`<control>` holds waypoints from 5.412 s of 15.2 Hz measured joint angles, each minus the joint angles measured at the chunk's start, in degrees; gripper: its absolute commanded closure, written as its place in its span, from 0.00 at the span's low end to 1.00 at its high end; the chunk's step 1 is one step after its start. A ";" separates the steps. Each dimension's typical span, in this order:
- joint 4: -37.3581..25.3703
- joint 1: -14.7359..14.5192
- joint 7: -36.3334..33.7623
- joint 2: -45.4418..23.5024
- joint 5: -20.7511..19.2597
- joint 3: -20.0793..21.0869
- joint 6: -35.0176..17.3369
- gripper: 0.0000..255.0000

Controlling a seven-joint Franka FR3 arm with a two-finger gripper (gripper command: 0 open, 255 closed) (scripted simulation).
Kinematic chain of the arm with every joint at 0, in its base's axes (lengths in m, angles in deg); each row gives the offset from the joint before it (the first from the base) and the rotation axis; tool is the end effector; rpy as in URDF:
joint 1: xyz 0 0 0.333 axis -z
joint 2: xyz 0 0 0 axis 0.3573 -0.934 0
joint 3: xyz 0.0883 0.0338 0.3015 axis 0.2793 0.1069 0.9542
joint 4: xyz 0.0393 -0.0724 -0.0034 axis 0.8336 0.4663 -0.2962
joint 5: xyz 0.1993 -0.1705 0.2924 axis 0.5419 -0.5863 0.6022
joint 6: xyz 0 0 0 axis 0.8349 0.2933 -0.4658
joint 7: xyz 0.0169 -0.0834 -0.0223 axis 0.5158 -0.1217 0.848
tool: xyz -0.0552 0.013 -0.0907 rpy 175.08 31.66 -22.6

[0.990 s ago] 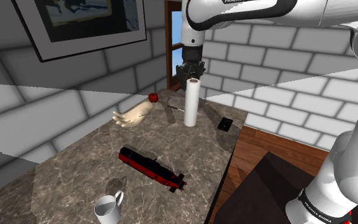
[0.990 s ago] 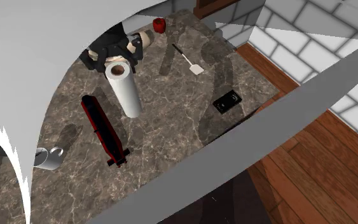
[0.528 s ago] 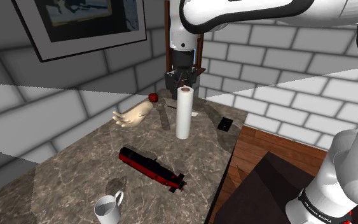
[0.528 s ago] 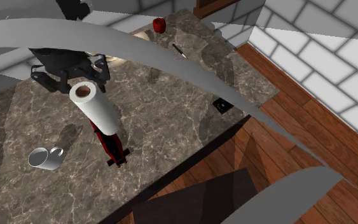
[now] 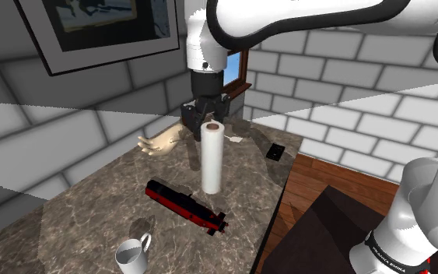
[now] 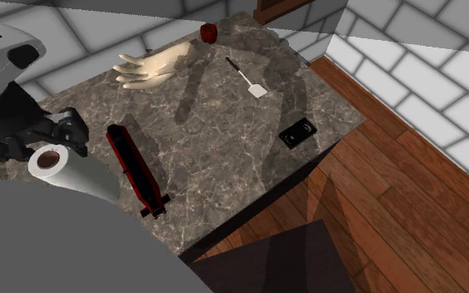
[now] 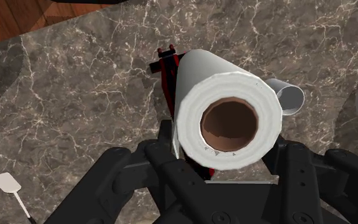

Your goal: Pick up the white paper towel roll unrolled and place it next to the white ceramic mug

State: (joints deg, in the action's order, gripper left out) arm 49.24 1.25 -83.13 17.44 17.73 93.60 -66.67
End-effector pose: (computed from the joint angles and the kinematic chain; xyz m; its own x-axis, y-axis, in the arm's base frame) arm 0.4765 0.2961 0.5721 0.9990 0.0211 -0.0398 0.0189 -0.9984 -0.0532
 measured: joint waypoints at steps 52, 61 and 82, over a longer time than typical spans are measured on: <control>3.33 -15.23 -26.92 -18.03 -7.28 10.51 -21.71 1.00; 6.56 -15.63 -27.47 -20.98 -8.55 9.98 -27.70 1.00; 8.84 -16.32 -28.32 -25.04 -10.32 9.07 -33.86 0.00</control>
State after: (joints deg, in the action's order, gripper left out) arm 58.08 -15.07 -111.45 -7.61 7.41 102.66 -100.53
